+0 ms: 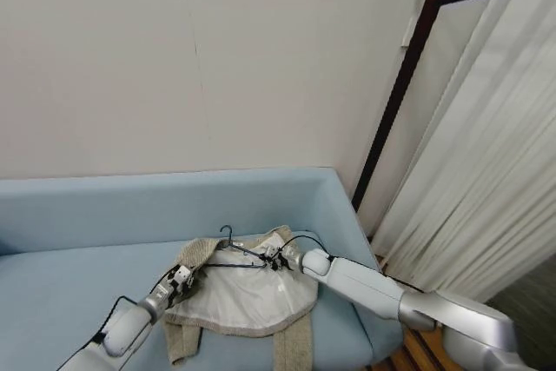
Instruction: Pick up the clothes from the sofa and hang them on the clothes hanger.
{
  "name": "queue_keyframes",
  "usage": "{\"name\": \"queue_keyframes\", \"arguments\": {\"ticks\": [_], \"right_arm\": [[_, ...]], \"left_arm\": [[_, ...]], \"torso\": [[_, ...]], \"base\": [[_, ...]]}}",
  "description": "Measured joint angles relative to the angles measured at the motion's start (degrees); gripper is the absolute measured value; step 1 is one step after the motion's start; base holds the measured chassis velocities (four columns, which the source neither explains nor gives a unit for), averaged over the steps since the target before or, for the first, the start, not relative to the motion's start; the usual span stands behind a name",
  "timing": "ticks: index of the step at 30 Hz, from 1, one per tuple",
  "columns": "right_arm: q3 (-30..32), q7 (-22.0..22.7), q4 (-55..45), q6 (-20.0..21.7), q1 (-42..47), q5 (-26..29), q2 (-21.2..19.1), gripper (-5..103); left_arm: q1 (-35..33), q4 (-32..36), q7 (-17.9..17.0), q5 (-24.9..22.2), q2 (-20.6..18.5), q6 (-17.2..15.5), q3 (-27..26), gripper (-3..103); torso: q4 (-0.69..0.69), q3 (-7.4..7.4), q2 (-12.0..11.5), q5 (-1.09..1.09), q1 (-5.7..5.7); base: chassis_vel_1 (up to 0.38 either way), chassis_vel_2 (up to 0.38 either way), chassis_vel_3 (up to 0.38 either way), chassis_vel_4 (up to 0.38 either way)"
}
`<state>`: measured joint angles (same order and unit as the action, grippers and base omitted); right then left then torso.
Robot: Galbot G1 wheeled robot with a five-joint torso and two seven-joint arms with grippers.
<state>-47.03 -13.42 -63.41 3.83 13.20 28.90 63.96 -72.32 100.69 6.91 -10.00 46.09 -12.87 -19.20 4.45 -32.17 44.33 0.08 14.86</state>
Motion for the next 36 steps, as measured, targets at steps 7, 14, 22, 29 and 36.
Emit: {"name": "queue_keyframes", "arguments": {"ticks": [7,14,22,29,36], "right_arm": [[0.3,-0.1,3.2,-0.6,-0.3,-0.9,2.7,6],[0.4,0.1,5.2,-0.6,0.2,-1.2,5.0,6],[0.5,0.3,5.9,-0.7,0.6,-1.2,6.1,6],[0.7,0.7,6.7,-0.7,0.7,-1.1,6.9,6],[0.9,0.9,7.2,-0.6,1.0,-1.0,7.4,6]], "left_arm": [[-1.0,0.2,-0.1,0.0,0.6,-0.1,-0.5,1],[0.1,-1.3,-0.5,0.0,2.1,-0.3,1.1,1],[4.1,-5.5,-5.8,-2.7,4.8,0.4,8.6,1],[7.0,-6.4,-10.3,-5.4,7.0,0.4,13.0,2],[6.6,-6.9,-12.5,-6.8,8.1,2.9,13.4,28]], "torso": [[0.02,0.0,0.0,0.0,0.0],[0.02,0.0,0.0,0.0,0.0],[0.02,0.0,0.0,0.0,0.0],[0.03,0.0,0.0,0.0,0.01],[0.01,0.0,0.0,0.0,0.0]], "base": [[0.0,0.0,0.0,0.0],[0.0,0.0,0.0,0.0],[0.0,0.0,0.0,0.0],[0.0,0.0,0.0,0.0],[0.0,0.0,0.0,0.0]]}}
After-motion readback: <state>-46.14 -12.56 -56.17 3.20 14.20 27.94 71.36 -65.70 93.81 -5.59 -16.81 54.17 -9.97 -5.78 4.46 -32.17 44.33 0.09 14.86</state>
